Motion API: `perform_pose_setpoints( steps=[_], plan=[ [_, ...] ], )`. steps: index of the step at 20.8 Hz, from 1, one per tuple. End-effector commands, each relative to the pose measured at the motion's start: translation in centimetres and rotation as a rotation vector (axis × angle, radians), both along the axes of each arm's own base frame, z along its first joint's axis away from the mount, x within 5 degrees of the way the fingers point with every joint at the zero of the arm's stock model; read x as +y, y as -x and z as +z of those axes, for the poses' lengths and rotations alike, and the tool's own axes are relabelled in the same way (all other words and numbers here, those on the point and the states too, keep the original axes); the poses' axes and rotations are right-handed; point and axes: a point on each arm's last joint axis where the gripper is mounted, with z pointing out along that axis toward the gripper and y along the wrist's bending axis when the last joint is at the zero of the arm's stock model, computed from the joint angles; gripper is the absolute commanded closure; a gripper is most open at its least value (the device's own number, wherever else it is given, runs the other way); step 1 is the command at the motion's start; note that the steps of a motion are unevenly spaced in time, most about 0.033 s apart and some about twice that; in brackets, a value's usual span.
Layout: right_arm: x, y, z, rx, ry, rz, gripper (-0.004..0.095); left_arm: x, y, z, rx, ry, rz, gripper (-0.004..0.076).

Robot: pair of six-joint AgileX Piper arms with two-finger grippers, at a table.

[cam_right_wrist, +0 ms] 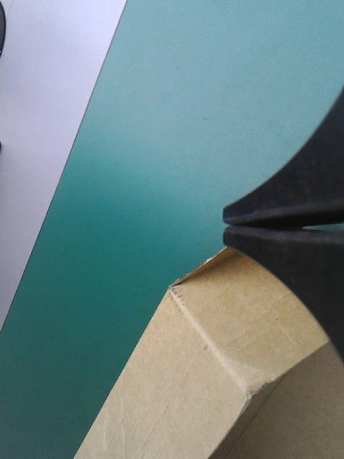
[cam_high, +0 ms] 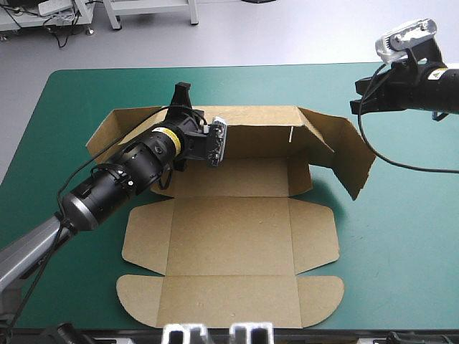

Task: Fold the box

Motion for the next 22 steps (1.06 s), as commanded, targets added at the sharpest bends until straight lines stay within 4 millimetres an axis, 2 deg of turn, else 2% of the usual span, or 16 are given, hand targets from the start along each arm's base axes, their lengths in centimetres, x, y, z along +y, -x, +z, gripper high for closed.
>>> perform_pose_setpoints(
  steps=[1, 2, 6, 10, 14, 16, 19, 22],
  plan=[
    [0.0, -0.7, 1.0, -0.053, -0.052, -0.022, 0.0933, -0.2, 0.9, 2.9, -0.178, 0.061, -0.093, 0.0734],
    [0.0, -1.7, 0.4, -0.022, -0.064, -0.029, 0.0933, -0.4, 0.9, 2.7, -0.199, 0.04, -0.115, 0.0734],
    [-0.2, -3.7, -1.0, 0.036, -0.081, -0.033, 0.0933, -0.5, 1.0, 1.6, -0.191, 0.044, -0.126, 0.0734],
    [-0.4, -7.1, -2.8, 0.1, -0.096, -0.047, 0.0932, -0.4, 1.0, 0.4, -0.172, 0.021, -0.128, 0.0734],
    [-0.5, -10.2, -4.6, 0.202, -0.105, -0.026, 0.0933, -0.2, 1.1, -1.6, -0.137, 0.012, -0.11, 0.0734],
    [-0.5, -11.2, -5.9, 0.264, -0.108, -0.014, 0.0933, 0.0, 0.9, -1.4, -0.153, 0.031, -0.088, 0.0734],
    [-0.3, -11.6, -7.6, 0.356, -0.105, 0.011, 0.0933, 0.7, 0.4, -1.3, -0.16, 0.053, -0.053, 0.0734],
    [0.9, -11.8, -8.8, 0.386, -0.081, 0.056, 0.0933, 1.3, 0.0, -1.4, -0.157, 0.054, -0.024, 0.0734]
  ],
)
